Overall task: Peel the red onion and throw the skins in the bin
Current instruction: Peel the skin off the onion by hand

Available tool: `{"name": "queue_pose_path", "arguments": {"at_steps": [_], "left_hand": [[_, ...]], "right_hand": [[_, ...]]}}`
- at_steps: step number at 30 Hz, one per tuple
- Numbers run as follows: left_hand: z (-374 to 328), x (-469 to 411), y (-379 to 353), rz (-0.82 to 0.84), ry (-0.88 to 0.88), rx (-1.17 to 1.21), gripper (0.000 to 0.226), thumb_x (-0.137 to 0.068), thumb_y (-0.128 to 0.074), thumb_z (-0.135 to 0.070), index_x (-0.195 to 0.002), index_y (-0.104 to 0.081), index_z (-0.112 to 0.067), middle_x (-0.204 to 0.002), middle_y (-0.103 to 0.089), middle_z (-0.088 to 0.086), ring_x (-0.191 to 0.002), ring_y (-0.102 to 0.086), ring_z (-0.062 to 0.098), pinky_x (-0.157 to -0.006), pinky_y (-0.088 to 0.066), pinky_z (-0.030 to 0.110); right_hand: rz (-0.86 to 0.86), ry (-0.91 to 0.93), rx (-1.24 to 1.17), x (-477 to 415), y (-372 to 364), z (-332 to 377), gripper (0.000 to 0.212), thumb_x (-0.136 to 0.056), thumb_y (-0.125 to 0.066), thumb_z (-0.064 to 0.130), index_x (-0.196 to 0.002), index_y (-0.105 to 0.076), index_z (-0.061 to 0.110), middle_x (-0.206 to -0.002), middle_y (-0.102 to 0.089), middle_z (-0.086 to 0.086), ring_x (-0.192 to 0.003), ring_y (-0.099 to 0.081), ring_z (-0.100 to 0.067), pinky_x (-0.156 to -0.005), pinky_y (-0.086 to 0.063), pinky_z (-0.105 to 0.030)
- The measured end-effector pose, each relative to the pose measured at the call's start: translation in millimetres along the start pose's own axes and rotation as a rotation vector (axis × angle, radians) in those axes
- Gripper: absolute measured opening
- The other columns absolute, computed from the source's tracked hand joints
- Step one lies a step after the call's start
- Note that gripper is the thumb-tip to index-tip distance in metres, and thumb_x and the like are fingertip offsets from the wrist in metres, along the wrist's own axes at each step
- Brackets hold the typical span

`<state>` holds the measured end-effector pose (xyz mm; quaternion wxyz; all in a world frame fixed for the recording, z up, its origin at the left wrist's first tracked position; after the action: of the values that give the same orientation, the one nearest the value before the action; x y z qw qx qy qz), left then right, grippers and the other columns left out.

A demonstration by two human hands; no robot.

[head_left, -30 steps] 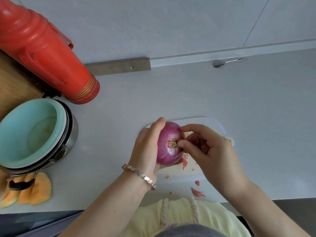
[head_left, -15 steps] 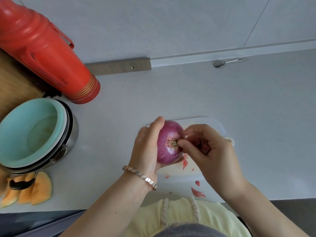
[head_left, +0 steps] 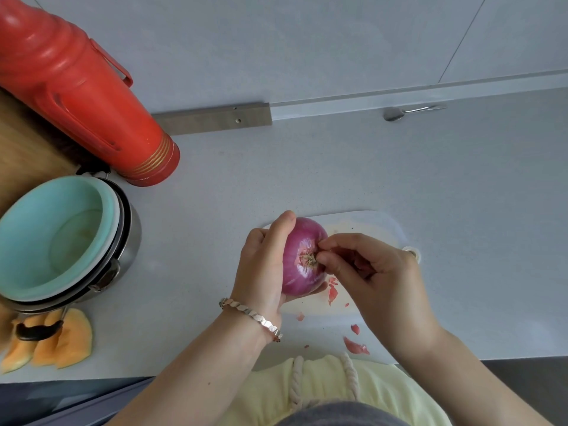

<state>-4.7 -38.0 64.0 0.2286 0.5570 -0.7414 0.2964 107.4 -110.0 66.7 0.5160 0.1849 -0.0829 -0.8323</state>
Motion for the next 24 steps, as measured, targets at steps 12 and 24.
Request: {"name": "queue_pose_path", "arguments": {"at_steps": [12,24], "left_hand": [[-0.2,2.0,-0.2,-0.023,0.055,-0.046,0.068,-0.069,-0.069,-0.048,-0.119,-0.055,-0.004,-0.113,-0.064,0.024,-0.068,-0.068,0.033,-0.052,-0.054,0.038],[-5.4,8.0,-8.0,0.002,0.239,0.074,0.041,-0.086,-0.055,-0.046,-0.093,-0.064,-0.007,-0.073,-0.070,0.014,-0.055,-0.066,0.026,-0.057,-0.058,0.042]], "right_hand": [[0.355,-0.103,0.070,-17.7,15.8,8.4,0.018,-0.083,-0.063,0.012,-0.072,-0.060,0.026,-0.059,-0.062,-0.002,-0.053,-0.049,-0.012,-0.051,-0.038,-0.012],[0.374,-0.030,0.177,-9.9,14.2,8.8,0.023,-0.079,-0.064,0.013,-0.067,-0.051,0.028,-0.057,-0.052,0.019,-0.051,-0.046,0.003,-0.056,-0.034,0.000]]}}
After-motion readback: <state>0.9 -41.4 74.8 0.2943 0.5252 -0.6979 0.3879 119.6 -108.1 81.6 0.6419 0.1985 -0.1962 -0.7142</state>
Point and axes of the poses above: each hand's wrist, its own x-axis away from the middle knuckle, its own y-axis out of the back of the hand, z = x × y, the point moved 1 cm from there along -x, towards the middle knuckle
